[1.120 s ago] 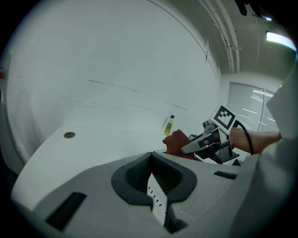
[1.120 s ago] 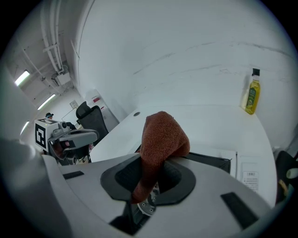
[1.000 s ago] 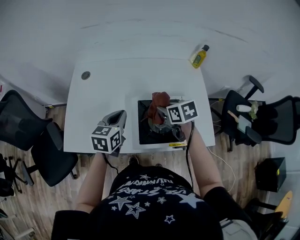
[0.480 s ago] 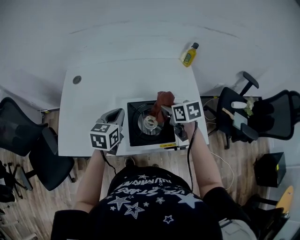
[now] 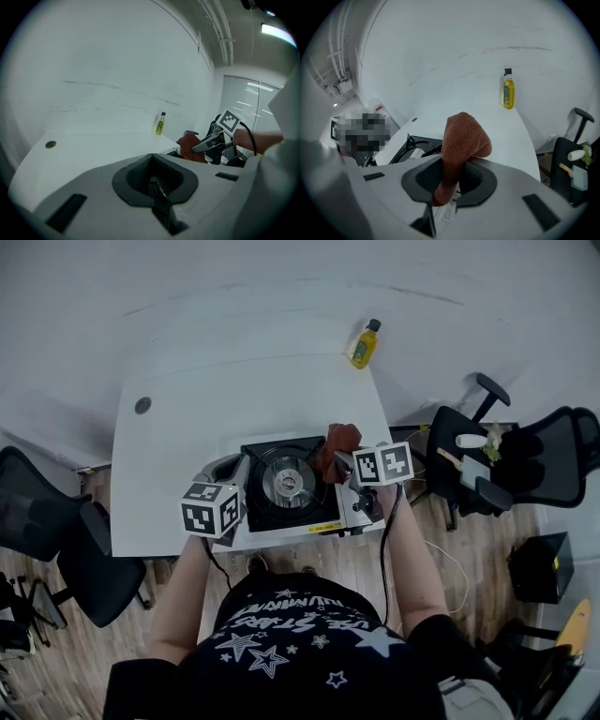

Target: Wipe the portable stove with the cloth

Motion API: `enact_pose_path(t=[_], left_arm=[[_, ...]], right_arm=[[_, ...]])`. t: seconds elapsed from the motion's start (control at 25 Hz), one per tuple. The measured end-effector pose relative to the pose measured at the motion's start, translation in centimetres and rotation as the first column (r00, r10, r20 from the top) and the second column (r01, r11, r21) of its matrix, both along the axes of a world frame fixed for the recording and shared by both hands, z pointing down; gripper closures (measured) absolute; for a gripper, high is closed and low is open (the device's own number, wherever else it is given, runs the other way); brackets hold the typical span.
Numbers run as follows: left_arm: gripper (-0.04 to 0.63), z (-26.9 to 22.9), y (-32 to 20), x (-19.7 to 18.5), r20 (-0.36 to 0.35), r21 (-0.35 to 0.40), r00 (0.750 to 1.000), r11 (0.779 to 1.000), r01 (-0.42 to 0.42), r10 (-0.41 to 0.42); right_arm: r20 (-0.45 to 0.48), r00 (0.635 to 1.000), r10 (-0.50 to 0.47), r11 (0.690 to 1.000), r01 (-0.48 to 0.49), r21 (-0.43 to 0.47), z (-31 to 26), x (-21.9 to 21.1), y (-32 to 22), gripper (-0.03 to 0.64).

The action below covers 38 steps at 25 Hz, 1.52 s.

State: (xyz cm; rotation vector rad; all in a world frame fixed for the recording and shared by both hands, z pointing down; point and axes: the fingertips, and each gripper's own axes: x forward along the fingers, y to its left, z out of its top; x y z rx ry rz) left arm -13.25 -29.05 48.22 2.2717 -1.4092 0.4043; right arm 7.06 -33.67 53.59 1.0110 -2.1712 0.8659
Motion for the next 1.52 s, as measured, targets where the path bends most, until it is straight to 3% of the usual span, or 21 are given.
enact_pose_path(t=[0.52, 0.68, 1.04, 1.28, 1.52], left_arm=[[0.589, 0.2, 0.4, 3.7, 0.004, -0.008, 0.998, 0.998, -0.062, 0.062], [0.589, -0.2, 0.9, 4.0, -0.017, -0.004, 0.998, 0.998, -0.063, 0.063], [0.589, -2.9, 2.1, 0.4, -0.041, 0.049, 0.999, 0.999, 0.012, -0.01], [0.589, -3.3, 3.8, -3.0, -0.05, 0.051, 0.995, 0.995, 0.088, -0.086], [0.589, -1.9, 5.7, -6.5, -0.047, 0.019, 0.985, 0.986, 0.164, -0.163]], right_arm=[[0.006, 0.987, 0.163, 0.986, -0.163, -0.023, 0.8, 7.5, 1.4, 0.545], [0.086, 0.98, 0.177, 0.984, -0.176, -0.024, -0.7, 7.1, 1.9, 0.545], [0.325, 0.945, -0.019, 0.997, -0.005, 0.074, -8.8, -2.1, 3.4, 0.545], [0.334, 0.922, -0.194, 0.981, 0.18, 0.072, -8.7, -10.4, 6.0, 0.545], [0.299, 0.886, -0.354, 0.933, 0.356, 0.049, -6.6, -18.0, 9.6, 0.545]])
